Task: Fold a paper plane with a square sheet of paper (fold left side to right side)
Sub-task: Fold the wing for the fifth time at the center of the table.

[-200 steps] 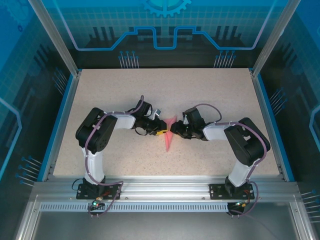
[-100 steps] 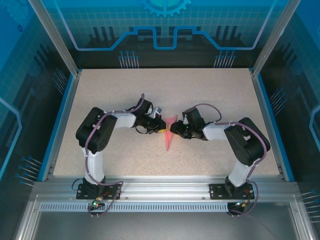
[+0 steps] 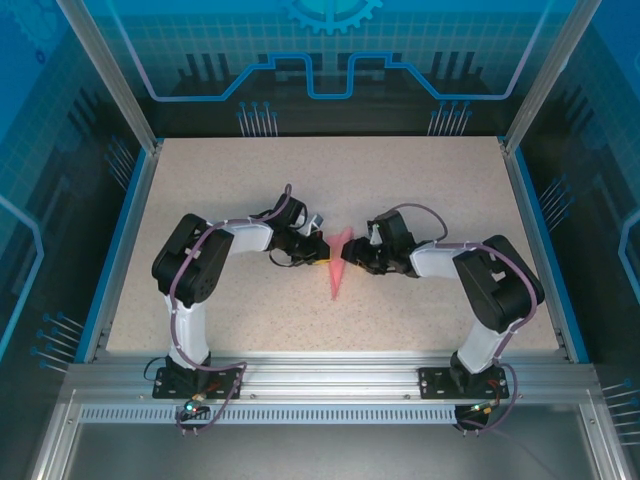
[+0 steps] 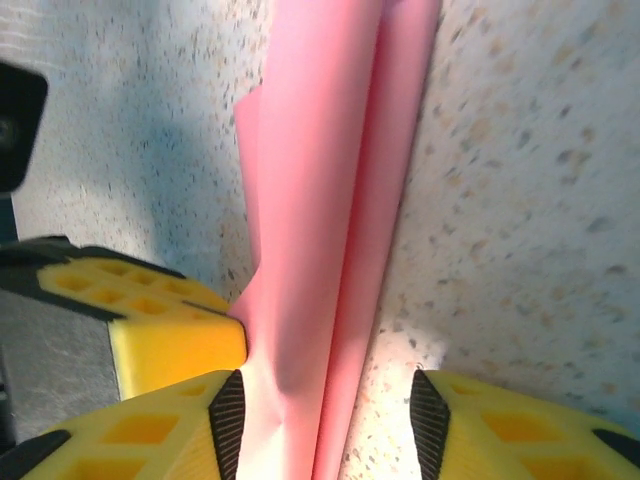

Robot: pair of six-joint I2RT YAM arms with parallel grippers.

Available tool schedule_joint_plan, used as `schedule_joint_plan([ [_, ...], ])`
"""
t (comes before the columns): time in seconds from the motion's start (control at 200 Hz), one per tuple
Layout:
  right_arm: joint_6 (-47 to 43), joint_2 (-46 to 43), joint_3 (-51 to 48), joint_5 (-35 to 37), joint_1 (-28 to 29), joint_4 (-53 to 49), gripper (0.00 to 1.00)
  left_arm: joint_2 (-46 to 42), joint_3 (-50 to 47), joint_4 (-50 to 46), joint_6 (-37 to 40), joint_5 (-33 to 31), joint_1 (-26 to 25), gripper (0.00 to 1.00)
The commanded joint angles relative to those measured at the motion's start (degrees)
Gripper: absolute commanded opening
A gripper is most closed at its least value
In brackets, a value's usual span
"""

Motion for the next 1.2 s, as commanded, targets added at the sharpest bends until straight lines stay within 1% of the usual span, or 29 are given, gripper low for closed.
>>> schedule_joint_plan([
  [0.0,-1.15,-0.46,3.18,-1.41,-1.03,-2.17,0.52,1.23,1.70,-1.70,2.24,-0.71,0.53,0.00],
  [0.165,-0.59,2.39,5.81,-1.93,-1.04,-2.72,0.58,1.34,2.10,-2.13,2.77,-0.97,0.59,0.00],
  [0.28,0.02,3.88,8.40,-0.65,-1.08,-3.76,0.62,1.34,2.02,-2.16,2.81,-1.06,0.56,0.00],
  [0.415,0.61,5.28,9.46,-0.13,-1.04,-3.71,0.64,1.34,1.83,-2.11,2.79,-1.26,0.59,0.00],
  [0.805,-0.06,8.98,12.43,-1.61,-1.11,-4.91,0.65,1.60,1.75,-1.76,2.77,-1.42,0.60,0.00],
  [1.195,-1.55,12.05,14.87,-0.02,-0.52,-12.62,0.65,2.54,3.10,-2.71,3.93,-3.18,0.58,0.00],
])
